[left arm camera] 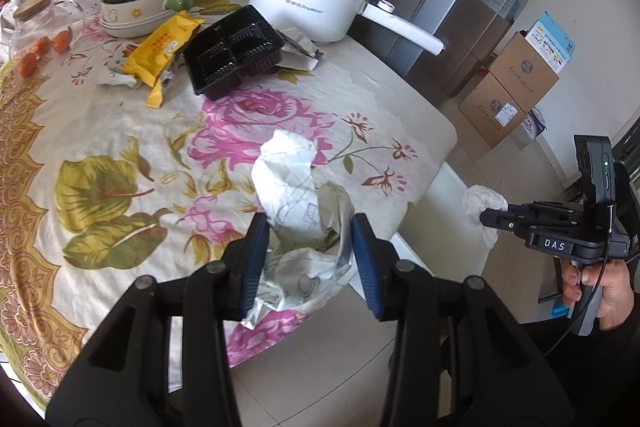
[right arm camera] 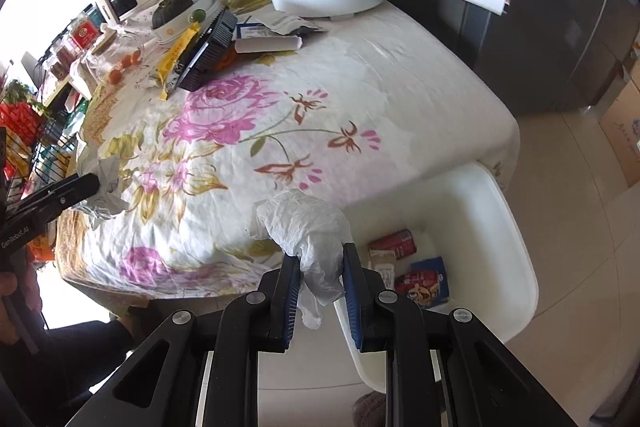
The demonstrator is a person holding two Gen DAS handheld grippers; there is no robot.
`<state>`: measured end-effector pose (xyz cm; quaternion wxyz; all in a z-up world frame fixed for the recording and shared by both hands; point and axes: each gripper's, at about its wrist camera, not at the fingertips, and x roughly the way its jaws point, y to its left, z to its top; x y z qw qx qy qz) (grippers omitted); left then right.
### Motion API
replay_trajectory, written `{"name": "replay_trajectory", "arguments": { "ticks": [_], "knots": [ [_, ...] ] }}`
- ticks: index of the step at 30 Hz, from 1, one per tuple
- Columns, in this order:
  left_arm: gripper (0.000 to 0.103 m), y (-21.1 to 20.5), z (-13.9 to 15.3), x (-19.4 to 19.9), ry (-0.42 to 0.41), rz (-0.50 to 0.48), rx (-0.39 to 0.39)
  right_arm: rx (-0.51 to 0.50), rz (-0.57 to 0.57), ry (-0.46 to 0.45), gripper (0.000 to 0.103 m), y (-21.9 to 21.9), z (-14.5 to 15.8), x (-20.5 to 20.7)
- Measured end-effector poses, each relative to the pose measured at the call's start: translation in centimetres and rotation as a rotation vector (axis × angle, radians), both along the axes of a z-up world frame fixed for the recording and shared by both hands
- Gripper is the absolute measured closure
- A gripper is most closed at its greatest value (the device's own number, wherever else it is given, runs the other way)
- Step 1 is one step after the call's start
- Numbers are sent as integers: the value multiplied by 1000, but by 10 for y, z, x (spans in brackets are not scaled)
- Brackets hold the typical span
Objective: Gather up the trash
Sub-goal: 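Carry the plastic bag and tissue with both tools over the white bin, then open both tools over the bin to drop the bag and tissue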
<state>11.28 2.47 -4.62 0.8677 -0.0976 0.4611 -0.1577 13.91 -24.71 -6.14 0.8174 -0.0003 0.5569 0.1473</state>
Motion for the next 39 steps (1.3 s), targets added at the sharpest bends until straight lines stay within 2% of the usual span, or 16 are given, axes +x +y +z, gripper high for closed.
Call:
{"name": "replay_trajectory", "arguments": {
  "ticks": [7, 19, 26, 33, 36, 37, 39],
  "knots": [
    [59, -44, -6, 6, -7, -80, 19, -10, -30, 16, 81, -42, -10, -19],
    [59, -136, -20, 14, -8, -247, 14, -19, -164, 60, 81, -120, -34, -38],
    [59, -191, -34, 21, -17, -361, 24, -3, -197, 61, 81, -143, -34, -40],
    [58, -215, -47, 34, -43, -396, 45, -12, -206, 61, 81, -151, -35, -40],
    [56, -221, -51, 38, -70, -408, 71, -15, -211, 73, 80, -154, -39, -40],
    [52, -221, -51, 40, -80, -404, 79, -17, -214, 76, 80, -155, -39, -41],
    [37, -221, -51, 43, -91, -384, 84, -18, -219, 81, 80, -157, -41, -40]
  ]
}}
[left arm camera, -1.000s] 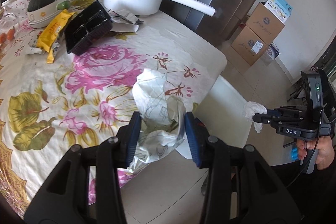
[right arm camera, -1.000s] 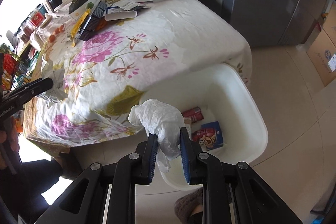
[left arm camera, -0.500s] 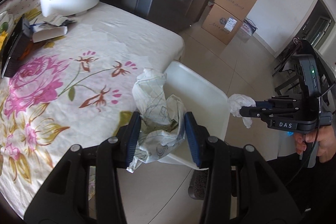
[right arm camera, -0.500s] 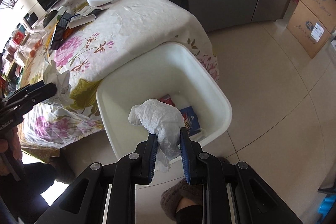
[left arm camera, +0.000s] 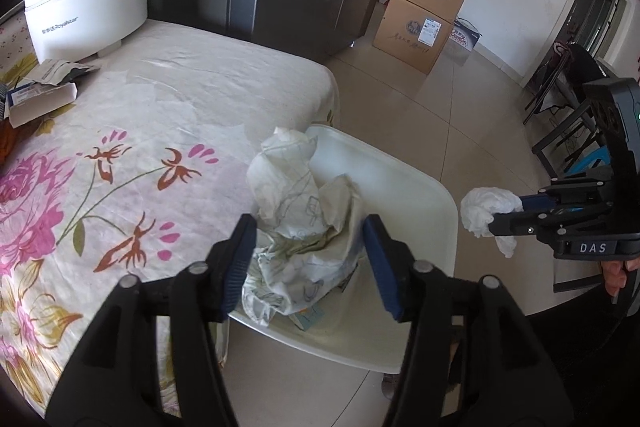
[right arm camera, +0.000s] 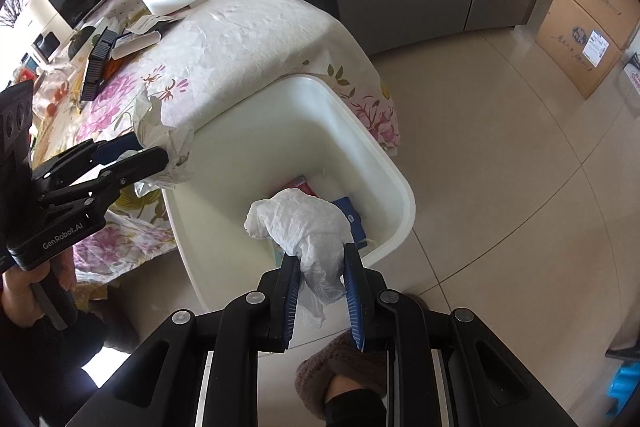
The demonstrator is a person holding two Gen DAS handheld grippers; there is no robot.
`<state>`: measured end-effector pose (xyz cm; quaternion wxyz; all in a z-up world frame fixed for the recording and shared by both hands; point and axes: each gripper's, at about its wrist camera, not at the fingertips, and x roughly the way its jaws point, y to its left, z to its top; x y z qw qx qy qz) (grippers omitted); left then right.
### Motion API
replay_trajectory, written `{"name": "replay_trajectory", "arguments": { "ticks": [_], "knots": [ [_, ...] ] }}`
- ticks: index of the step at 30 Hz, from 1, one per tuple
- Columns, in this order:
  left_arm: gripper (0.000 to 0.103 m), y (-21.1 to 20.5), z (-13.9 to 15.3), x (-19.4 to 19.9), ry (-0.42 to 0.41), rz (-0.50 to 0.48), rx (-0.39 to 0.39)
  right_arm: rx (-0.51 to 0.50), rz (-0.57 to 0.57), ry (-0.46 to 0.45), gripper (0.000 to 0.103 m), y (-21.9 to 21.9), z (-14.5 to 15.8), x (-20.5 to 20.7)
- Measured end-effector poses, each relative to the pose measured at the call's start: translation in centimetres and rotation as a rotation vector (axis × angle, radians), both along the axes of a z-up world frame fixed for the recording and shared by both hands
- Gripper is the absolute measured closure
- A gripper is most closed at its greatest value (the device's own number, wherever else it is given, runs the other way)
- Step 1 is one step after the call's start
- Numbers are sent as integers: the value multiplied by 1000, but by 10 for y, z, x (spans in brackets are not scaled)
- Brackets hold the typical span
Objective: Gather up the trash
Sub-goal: 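Open both tools over the bin to drop the bag and tissue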
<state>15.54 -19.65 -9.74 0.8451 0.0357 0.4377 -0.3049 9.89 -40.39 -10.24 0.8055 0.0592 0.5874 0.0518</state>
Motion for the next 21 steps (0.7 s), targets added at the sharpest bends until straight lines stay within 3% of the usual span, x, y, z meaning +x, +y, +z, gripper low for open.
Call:
{"name": "replay_trajectory", "arguments": {
  "ticks": [2, 8, 21],
  "knots": [
    [23, 5, 1, 1, -9, 26, -4, 1, -3, 2, 80, -1, -1, 0],
    [9, 15, 2, 1, -7, 70, 41, -4, -6, 5, 80, 1, -1, 2],
    [5, 60, 13, -13, 12, 129, 100, -13, 11, -6, 80, 21, 4, 14]
  ]
}}
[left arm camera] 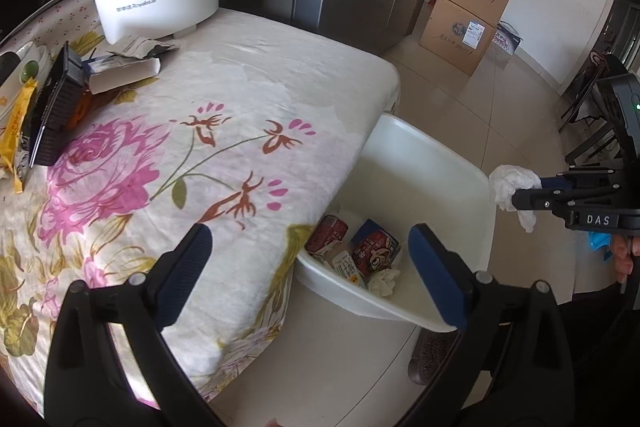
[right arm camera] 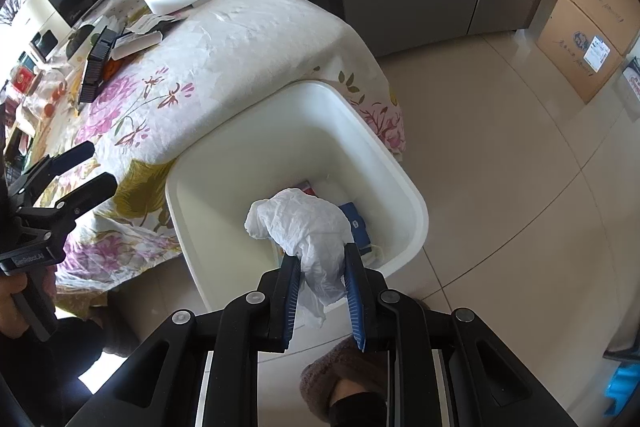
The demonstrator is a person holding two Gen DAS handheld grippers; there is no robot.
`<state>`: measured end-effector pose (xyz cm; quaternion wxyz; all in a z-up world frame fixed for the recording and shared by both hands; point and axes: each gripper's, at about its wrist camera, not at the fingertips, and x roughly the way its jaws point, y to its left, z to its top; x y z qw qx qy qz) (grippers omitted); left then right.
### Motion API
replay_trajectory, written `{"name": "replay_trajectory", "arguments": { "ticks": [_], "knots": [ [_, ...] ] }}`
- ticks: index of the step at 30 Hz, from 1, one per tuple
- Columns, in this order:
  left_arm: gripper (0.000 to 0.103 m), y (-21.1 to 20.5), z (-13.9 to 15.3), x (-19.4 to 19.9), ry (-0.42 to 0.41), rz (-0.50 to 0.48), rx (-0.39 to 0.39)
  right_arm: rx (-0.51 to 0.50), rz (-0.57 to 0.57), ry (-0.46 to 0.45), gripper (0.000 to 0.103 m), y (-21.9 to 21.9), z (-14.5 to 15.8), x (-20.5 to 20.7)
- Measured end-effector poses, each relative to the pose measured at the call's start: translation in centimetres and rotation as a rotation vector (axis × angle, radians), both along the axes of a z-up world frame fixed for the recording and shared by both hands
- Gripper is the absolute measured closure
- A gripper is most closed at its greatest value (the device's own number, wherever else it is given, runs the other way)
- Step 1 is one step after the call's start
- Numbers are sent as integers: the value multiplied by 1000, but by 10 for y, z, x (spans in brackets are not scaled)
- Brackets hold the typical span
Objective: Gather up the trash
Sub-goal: 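Open both tools over the bin to drop the bag and tissue, then move the right tool to the black plastic tray and grasp its rim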
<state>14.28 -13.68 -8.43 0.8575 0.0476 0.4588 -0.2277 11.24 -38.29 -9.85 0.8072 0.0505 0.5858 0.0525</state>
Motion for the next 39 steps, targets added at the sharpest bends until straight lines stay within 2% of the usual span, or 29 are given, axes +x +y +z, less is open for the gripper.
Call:
{"name": "replay_trajectory", "arguments": {
  "ticks": [5, 6, 7, 9, 17, 29, 32, 39],
  "knots": [
    [5, 27, 6, -6, 1, 37, 26, -2, 6, -3, 78, 14, 3, 10],
    [5, 33, 8, -7, 1, 45, 27, -7, 3, 1, 70, 17, 3, 13],
    [4, 39, 10, -8, 1, 54, 27, -12, 0, 6, 55, 20, 3, 15],
    [4, 52, 14, -9, 0, 74, 26, -9, -8, 0, 36, 28, 4, 19],
    [4, 104, 23, -16, 16, 175, 21, 29, 7, -17, 31, 61, 15, 30],
    [4, 195, 27, -34, 52, 348, -10, 29, 83, -22, 28, 131, 21, 46],
    [1, 219, 27, -39, 57, 396, -8, 25, 104, -29, 27, 151, 22, 49],
    [1, 273, 20, -50, 90, 511, 8, -1, 145, -52, 19, 201, 23, 60]
  ]
}}
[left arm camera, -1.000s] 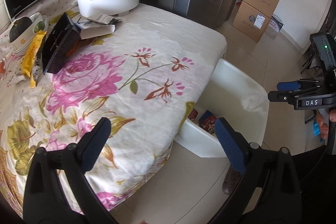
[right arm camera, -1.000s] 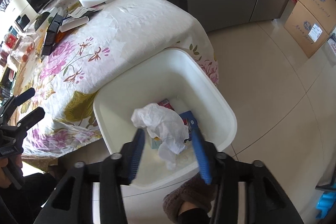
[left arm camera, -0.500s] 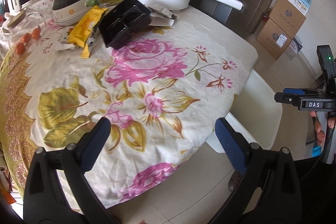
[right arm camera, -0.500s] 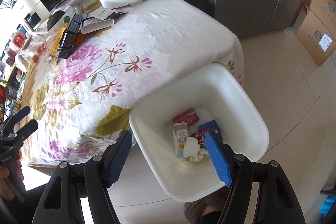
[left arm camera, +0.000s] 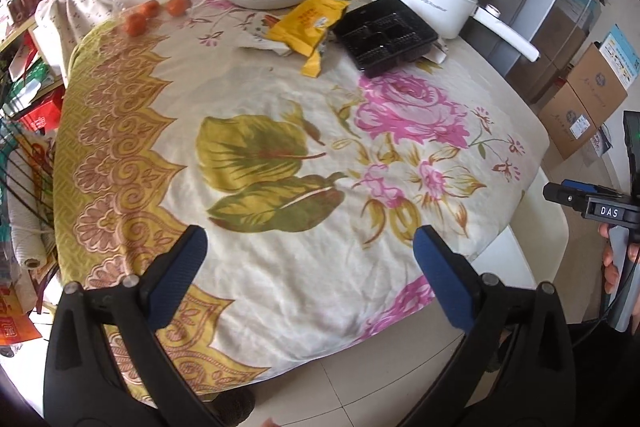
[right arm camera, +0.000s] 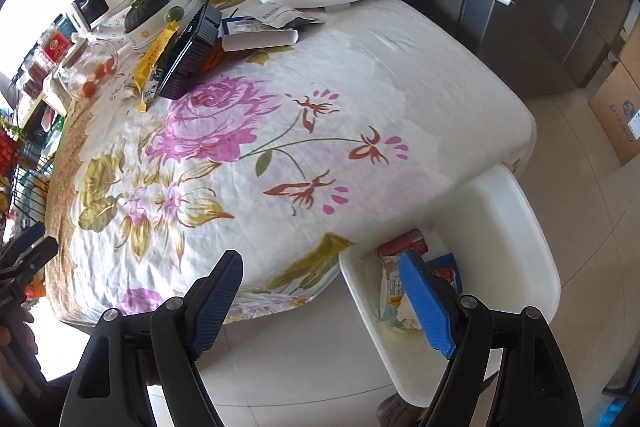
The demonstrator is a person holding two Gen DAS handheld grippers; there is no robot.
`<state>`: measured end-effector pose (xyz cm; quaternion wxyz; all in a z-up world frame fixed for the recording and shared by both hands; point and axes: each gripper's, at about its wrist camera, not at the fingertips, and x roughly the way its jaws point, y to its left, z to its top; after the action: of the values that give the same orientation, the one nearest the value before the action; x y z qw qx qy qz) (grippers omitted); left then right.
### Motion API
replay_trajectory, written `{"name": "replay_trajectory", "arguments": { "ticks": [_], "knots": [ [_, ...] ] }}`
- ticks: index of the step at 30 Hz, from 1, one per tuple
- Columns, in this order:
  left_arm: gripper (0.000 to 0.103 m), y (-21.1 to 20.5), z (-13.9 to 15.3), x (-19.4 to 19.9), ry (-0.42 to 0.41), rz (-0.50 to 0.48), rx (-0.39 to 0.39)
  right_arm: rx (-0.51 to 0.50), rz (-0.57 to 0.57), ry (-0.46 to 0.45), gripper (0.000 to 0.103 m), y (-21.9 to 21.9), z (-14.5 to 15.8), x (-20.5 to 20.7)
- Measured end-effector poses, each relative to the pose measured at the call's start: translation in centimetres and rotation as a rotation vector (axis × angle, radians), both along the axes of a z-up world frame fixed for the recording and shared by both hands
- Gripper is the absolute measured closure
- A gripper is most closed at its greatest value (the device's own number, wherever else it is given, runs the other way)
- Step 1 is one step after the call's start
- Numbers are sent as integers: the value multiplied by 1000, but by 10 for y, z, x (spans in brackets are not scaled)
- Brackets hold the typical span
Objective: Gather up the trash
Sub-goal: 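Move the right tool to the black plastic tray and grasp its rim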
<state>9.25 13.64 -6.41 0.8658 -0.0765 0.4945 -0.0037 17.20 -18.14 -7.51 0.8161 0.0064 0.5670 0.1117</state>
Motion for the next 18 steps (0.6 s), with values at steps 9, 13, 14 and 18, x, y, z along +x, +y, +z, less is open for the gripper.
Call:
{"name": "replay_trajectory", "arguments": {
  "ticks": [9, 13, 14, 18],
  "knots": [
    [1, 59, 0, -6, 14, 158, -10, 10, -9, 26, 17, 59, -5, 44],
    [1, 73, 3, -3, 2, 197, -11, 50, -65, 1, 17, 81, -5, 80],
    [1, 76, 4, -2, -2, 203, -7, 63, -79, -6, 17, 87, -5, 89],
    [1, 85, 5, 0, -8, 225, -14, 132, -129, -33, 17, 112, -10, 117]
  ]
}}
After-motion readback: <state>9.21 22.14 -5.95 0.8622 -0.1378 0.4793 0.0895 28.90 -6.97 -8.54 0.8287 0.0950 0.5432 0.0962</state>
